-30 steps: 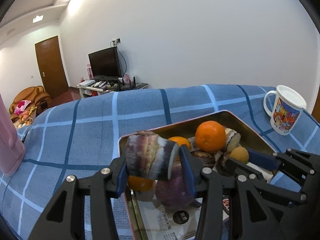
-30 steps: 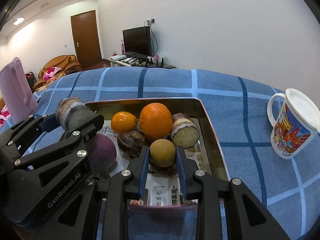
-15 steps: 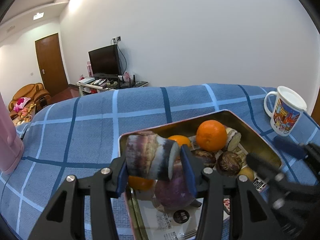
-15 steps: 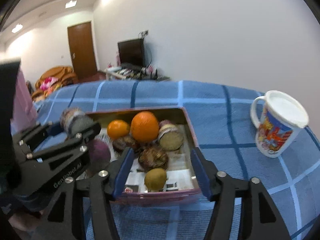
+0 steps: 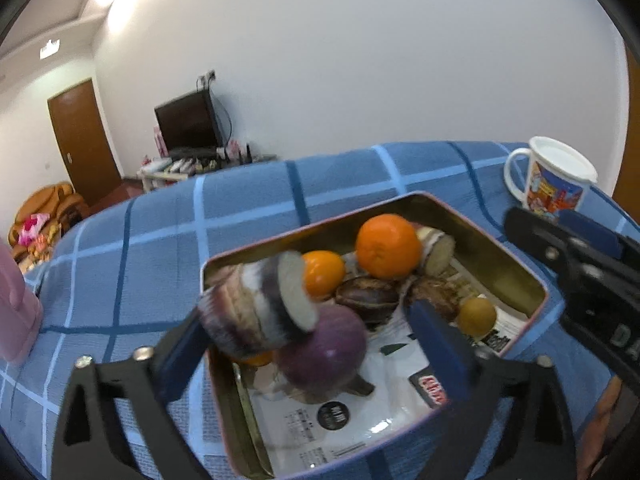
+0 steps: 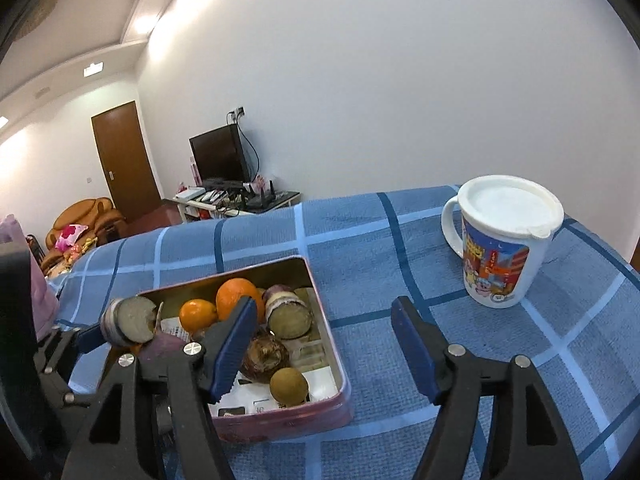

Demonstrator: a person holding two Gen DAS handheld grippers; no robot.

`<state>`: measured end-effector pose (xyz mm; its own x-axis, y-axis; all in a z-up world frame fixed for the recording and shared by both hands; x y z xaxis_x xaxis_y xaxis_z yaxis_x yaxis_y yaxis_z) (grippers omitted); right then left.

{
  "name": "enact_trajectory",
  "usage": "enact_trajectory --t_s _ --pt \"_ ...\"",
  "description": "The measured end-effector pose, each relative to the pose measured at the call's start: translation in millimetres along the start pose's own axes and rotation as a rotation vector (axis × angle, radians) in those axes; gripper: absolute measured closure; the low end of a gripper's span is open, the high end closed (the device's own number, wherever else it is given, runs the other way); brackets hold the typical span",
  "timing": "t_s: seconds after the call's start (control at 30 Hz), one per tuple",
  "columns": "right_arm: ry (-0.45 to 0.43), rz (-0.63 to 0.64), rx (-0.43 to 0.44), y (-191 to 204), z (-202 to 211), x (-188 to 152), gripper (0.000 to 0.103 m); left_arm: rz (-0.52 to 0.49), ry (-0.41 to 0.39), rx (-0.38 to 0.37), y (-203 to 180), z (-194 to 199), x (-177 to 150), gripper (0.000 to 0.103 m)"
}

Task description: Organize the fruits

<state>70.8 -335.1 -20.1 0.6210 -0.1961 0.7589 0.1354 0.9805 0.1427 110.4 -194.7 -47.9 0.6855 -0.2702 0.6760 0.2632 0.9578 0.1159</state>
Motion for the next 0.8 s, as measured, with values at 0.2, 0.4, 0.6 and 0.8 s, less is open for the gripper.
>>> enact_trajectory --t_s 0.2,0.4,0.6,0.8 --pt "-0.043 -0.004 0.023 2 5 0 0.024 0.003 -0.106 0.062 -1 22 0 0.000" --pt "-0.096 0.014 0.025 10 9 2 0.024 0.105 -0.182 0.076 20 41 -1 0.000" --pt "-0.200 0.059 -0.022 20 12 9 0.024 0.159 -0.203 0.107 34 38 4 0.000" --pt "-0.227 0.117 -0.055 32 14 8 0.024 0.216 -0.184 0.129 45 29 2 0.000"
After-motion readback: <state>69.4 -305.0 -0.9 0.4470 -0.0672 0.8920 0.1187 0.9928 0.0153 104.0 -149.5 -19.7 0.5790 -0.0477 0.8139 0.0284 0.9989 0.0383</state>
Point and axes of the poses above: each gripper's, at about its wrist camera, not at the fingertips, and z roughly against the way its jaws point, y to its left, x to its top, the point moved 4 cm from there along -z, roughly the way its jaws point, and after that the axes turned 11 degrees about y, right-handed, at the moved point
